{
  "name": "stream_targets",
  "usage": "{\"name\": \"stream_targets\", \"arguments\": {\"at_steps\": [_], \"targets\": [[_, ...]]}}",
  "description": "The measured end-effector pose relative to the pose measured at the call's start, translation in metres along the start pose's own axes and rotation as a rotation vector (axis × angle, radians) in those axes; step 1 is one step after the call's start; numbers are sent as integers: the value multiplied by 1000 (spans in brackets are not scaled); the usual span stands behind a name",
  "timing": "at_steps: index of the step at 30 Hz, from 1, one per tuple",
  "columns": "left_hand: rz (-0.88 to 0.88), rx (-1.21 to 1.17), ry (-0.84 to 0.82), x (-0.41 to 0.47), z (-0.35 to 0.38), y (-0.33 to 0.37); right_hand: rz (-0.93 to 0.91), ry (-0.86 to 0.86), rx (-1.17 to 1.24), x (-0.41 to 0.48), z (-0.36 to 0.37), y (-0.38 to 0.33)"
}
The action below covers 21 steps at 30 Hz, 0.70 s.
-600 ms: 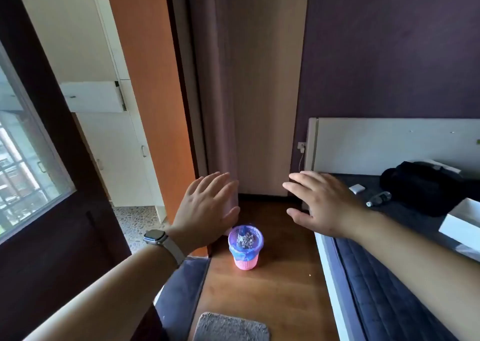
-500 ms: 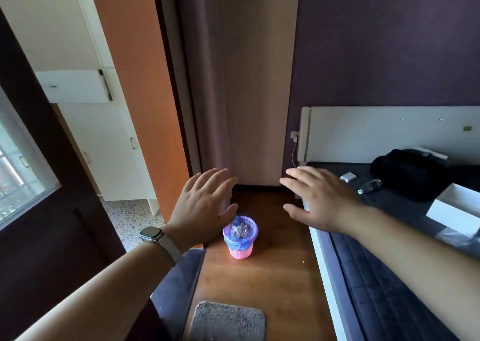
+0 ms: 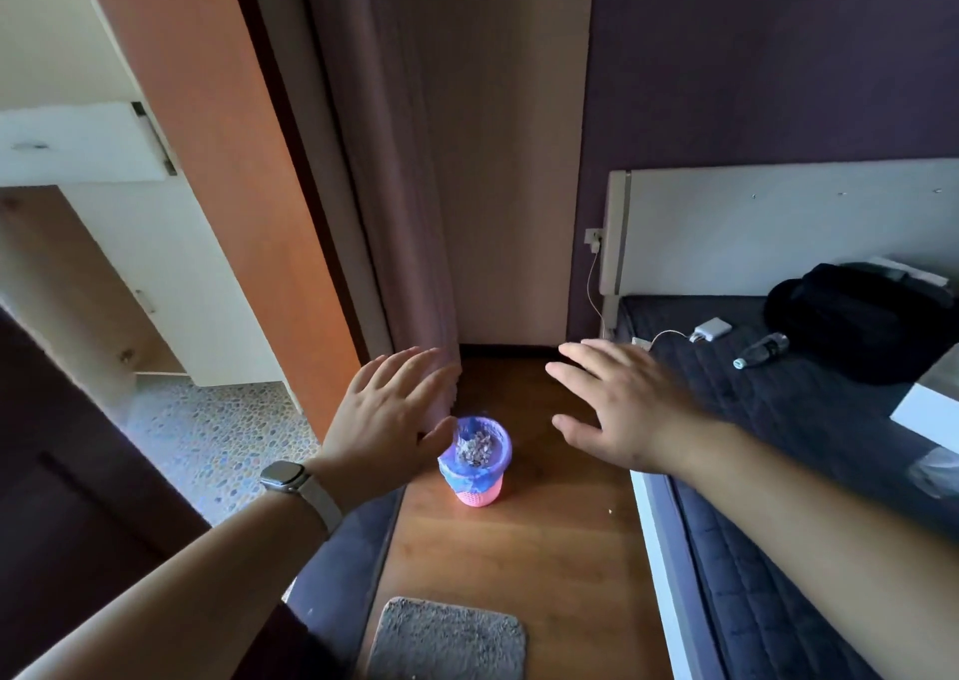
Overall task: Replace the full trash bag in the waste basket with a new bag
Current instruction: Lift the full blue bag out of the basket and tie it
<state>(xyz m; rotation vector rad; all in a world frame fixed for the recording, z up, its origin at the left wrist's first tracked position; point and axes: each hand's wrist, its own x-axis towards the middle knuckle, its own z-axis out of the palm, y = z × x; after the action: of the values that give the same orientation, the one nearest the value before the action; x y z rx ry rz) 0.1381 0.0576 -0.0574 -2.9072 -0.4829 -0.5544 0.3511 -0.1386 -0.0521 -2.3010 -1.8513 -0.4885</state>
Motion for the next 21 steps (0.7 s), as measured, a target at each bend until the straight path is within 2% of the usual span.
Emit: {"name": "stream_targets", "arguments": {"at_steps": [6, 11, 21], "targets": [[-93, -21, -7, 66, 30, 28, -27, -22, 6, 27, 25, 80], [-104, -26, -8, 112, 49, 36, -61, -13, 36, 48, 40, 126], [-147, -41, -4, 179, 102, -8, -72, -74, 55, 113, 84, 186]]}}
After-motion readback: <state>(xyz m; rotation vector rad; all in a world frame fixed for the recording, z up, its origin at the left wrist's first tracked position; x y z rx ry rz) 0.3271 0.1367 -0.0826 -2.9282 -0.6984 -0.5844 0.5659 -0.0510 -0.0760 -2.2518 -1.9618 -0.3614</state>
